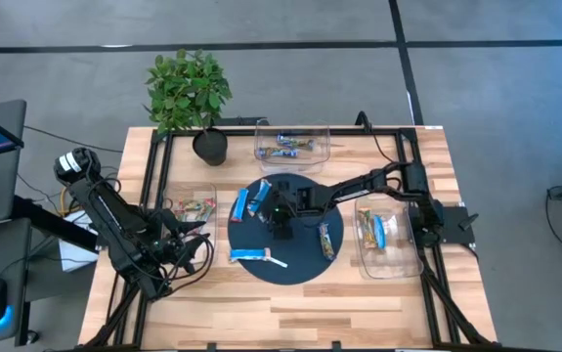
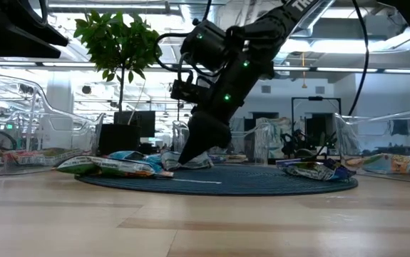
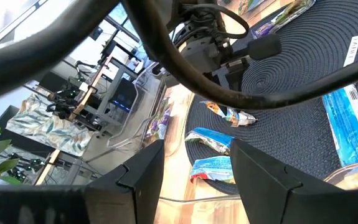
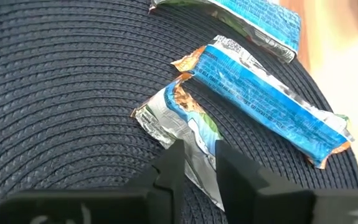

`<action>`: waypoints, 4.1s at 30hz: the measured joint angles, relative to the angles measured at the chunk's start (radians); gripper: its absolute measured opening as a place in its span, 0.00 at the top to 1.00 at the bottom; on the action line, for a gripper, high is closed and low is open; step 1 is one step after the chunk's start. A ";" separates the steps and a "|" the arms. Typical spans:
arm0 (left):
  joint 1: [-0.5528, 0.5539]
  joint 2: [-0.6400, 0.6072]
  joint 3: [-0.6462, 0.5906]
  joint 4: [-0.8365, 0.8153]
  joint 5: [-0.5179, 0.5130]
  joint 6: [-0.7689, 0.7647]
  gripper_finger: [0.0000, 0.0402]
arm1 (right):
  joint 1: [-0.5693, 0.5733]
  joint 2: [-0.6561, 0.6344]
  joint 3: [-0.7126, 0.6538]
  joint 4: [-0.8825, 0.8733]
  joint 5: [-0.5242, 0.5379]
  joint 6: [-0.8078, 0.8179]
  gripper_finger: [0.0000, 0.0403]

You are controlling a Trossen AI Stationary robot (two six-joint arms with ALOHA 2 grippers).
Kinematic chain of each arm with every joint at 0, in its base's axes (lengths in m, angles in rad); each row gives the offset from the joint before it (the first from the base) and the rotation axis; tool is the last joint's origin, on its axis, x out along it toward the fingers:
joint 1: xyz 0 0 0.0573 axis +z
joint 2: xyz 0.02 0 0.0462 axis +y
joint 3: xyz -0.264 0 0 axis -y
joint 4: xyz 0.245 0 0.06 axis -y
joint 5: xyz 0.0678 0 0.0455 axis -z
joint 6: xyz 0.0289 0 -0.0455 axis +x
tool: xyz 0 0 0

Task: Pick and place Granola Bars by type
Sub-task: Put the top right orange granola bar into the right transparent bin, then put the blue granola bar into the top transparent bin

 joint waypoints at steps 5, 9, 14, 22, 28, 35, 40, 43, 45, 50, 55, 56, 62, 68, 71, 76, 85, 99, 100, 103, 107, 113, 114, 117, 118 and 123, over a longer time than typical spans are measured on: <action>0.000 0.000 0.000 0.000 0.000 0.000 0.56 | 0.018 0.001 0.000 0.000 0.050 -0.031 0.86; 0.000 0.000 0.000 0.000 0.000 0.000 0.56 | 0.030 0.001 0.000 0.001 0.077 -0.034 0.89; 0.000 0.000 0.000 0.000 0.000 0.000 0.56 | 0.039 -0.004 -0.001 0.003 0.079 -0.041 0.95; 0.000 0.000 0.000 0.000 0.000 0.000 0.56 | 0.053 -0.013 0.012 -0.011 0.105 -0.061 0.99; 0.000 0.000 0.000 0.000 0.000 0.000 0.56 | 0.074 -0.013 0.080 -0.059 0.147 -0.069 1.00; 0.000 0.000 0.000 0.000 0.019 0.000 0.56 | 0.117 -0.013 0.213 -0.229 0.268 -0.027 1.00; 0.000 0.000 0.000 0.000 0.026 -0.002 0.56 | 0.146 -0.014 0.319 -0.429 0.321 0.098 1.00; 0.000 0.000 0.000 0.000 0.026 -0.007 0.56 | 0.168 -0.014 0.373 -0.551 0.334 0.182 1.00; 0.000 0.000 0.000 0.000 0.026 -0.010 0.56 | 0.184 -0.014 0.396 -0.635 0.334 0.245 1.00; 0.000 0.000 0.000 0.000 0.026 -0.009 0.56 | 0.228 -0.014 0.427 -0.846 0.352 0.436 1.00; 0.000 0.000 0.000 0.000 0.025 0.002 0.56 | 0.286 -0.014 0.433 -1.064 0.437 0.685 1.00; 0.000 0.000 0.000 0.000 0.024 0.010 0.56 | 0.298 -0.014 0.433 -1.106 0.449 0.741 1.00; 0.000 0.000 0.000 -0.006 -0.034 0.025 0.56 | 0.376 -0.014 0.433 -1.360 0.489 1.098 1.00; 0.000 0.000 0.000 -0.019 -0.080 0.037 0.56 | 0.453 -0.042 0.421 -1.398 0.484 1.319 1.00; 0.000 0.000 0.000 -0.019 -0.096 0.046 0.56 | 0.484 -0.055 0.421 -1.395 0.488 1.402 1.00; 0.004 0.000 0.000 -0.019 -0.097 0.055 0.56 | 0.526 -0.066 0.421 -1.396 0.480 1.467 1.00; 0.026 0.000 0.000 -0.019 -0.098 0.055 0.56 | 0.589 -0.101 0.358 -1.392 0.439 1.486 1.00; 0.050 0.000 0.000 -0.018 -0.098 0.054 0.56 | 0.617 -0.461 -0.106 -1.398 0.338 1.914 1.00; 0.050 0.000 0.000 -0.018 -0.098 0.053 0.56 | 0.622 -0.482 -0.139 -1.398 0.320 1.965 1.00; 0.050 0.000 0.000 -0.018 -0.098 0.051 0.56 | 0.630 -0.528 -0.224 -1.394 0.299 2.106 1.00; 0.050 0.000 0.000 -0.016 -0.098 0.050 0.56 | 0.629 -0.546 -0.281 -1.373 0.290 2.190 1.00; 0.050 0.000 0.000 -0.016 -0.098 0.050 0.56 | 0.619 -0.542 -0.285 -1.367 0.294 2.186 1.00; 0.050 0.000 0.000 -0.016 -0.098 0.050 0.56 | 0.618 -0.542 -0.285 -1.368 0.297 2.184 0.99; 0.050 0.000 0.000 -0.016 -0.098 0.050 0.56 | 0.612 -0.542 -0.285 -1.369 0.301 2.168 0.94; 0.050 0.000 0.000 -0.016 -0.098 0.050 0.56 | 0.612 -0.542 -0.285 -1.368 0.301 2.165 0.91; 0.050 0.000 0.000 -0.016 -0.098 0.050 0.56 | 0.612 -0.542 -0.285 -1.369 0.302 2.164 0.77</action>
